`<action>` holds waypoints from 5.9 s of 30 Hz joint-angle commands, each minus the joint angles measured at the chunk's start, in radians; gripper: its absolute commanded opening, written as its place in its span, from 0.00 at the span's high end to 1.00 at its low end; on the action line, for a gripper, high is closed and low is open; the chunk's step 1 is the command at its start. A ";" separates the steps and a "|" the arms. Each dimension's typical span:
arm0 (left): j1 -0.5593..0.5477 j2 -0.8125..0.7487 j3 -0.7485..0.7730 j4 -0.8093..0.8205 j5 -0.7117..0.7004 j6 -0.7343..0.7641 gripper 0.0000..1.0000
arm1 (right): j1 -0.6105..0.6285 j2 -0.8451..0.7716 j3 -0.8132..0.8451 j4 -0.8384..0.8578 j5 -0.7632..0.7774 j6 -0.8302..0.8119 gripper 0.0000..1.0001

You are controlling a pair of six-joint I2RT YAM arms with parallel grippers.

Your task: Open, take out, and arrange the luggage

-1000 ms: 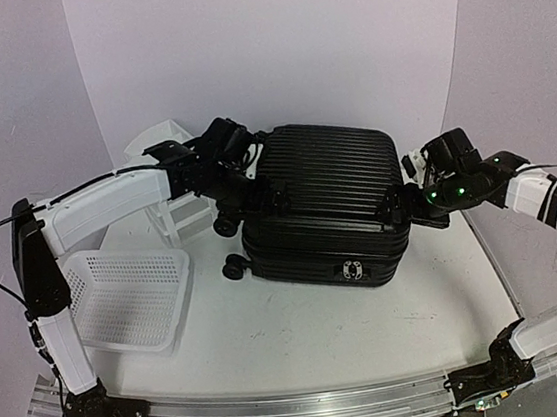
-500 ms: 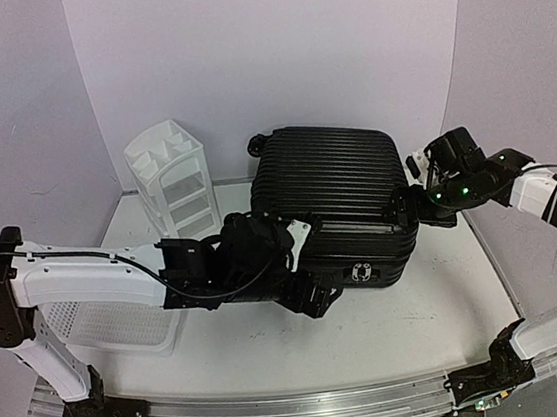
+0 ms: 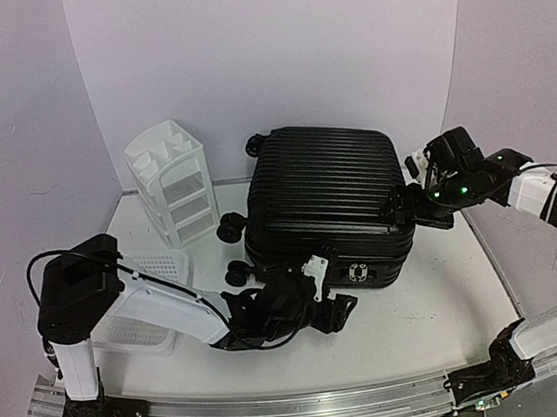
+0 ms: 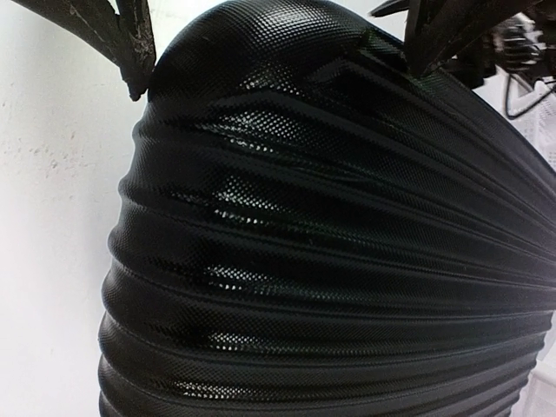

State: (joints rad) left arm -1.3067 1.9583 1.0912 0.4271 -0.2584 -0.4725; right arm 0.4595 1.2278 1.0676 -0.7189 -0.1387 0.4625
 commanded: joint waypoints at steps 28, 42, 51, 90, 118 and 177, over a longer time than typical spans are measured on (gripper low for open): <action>-0.028 0.236 0.181 0.397 -0.446 0.285 0.71 | 0.016 -0.017 -0.003 0.110 -0.135 0.055 0.02; -0.028 0.273 0.226 0.396 -0.562 0.379 0.68 | 0.017 -0.018 -0.011 0.110 -0.130 0.060 0.02; -0.026 0.282 0.234 0.396 -0.589 0.430 0.84 | 0.016 -0.019 -0.002 0.110 -0.130 0.061 0.02; 0.312 -0.479 -0.422 -0.097 -0.279 0.132 1.00 | 0.128 0.055 0.242 -0.196 0.234 -0.307 0.02; 0.680 -0.555 0.199 -0.835 0.453 0.235 0.05 | 0.393 0.273 0.306 -0.171 0.285 -0.285 0.02; 0.477 0.003 0.488 -0.431 1.298 0.078 0.03 | 0.393 -0.081 -0.044 0.263 0.028 -1.226 0.02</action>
State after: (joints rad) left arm -0.8333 1.8832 1.4826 -0.0509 0.9249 -0.4400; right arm 0.8494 1.1500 1.0214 -0.5640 -0.0834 -0.7319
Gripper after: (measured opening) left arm 0.957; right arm 0.983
